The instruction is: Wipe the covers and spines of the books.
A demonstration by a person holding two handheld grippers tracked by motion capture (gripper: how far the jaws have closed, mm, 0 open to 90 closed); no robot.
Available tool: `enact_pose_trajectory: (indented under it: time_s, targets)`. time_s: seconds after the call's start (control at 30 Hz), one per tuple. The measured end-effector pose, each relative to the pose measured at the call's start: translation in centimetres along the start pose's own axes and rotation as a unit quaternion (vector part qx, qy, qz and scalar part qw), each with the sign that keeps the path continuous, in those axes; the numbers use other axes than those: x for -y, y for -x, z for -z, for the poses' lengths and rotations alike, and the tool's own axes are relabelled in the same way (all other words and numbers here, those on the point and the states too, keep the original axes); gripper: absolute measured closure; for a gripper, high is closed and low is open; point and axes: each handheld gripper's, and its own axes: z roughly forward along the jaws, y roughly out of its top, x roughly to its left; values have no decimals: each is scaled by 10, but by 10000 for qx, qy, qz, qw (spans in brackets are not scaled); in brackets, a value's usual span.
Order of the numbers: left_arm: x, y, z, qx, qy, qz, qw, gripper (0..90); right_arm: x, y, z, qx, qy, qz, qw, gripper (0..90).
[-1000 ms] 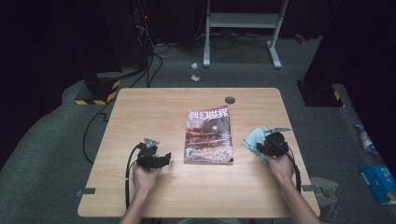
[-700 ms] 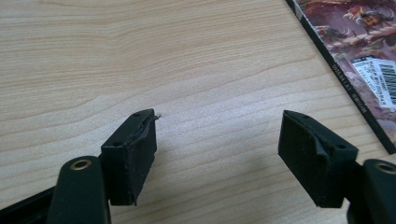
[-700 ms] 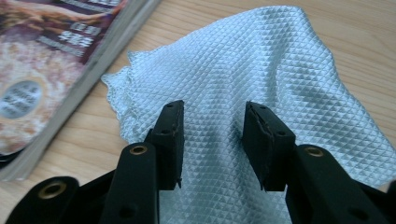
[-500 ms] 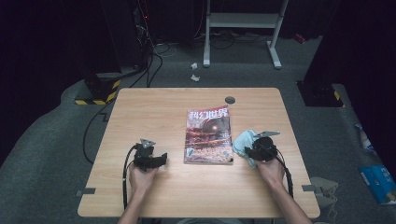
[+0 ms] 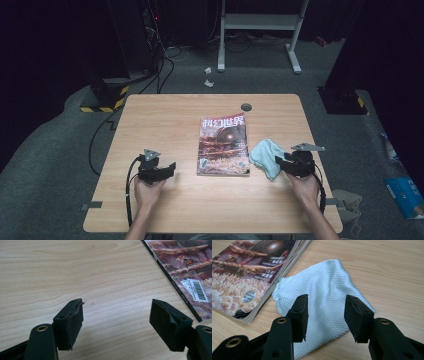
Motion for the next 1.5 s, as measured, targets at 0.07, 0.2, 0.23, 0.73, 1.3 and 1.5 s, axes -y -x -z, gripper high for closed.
enact_pose_trajectory:
  time_s: [0.07, 0.2, 0.23, 0.73, 1.3, 1.5]
  targets:
    - [1, -1, 1, -4, 18, 20, 10000, 271, 2, 2, 3, 3, 15, -30, 10000, 541]
    - [3, -6, 7, -11, 113, 97, 9999, 270, 10, 11, 13, 36, 123, -154, 9998, 537]
    - [3, -6, 7, -12, 134, 107, 9999, 270, 11, 13, 15, 51, 118, -185, 9997, 536]
    - [12, -12, 13, -54, 203, 267, 9994, 263, 40, 27, 27, 130, 223, -409, 9988, 520]
    - [21, -16, 14, -220, 241, 275, 9991, 262, 59, 29, 23, 368, 132, -232, 9990, 495]
    - [25, -17, 13, -292, 227, 270, 9990, 262, 67, 30, 20, 420, 80, -263, 9987, 491]
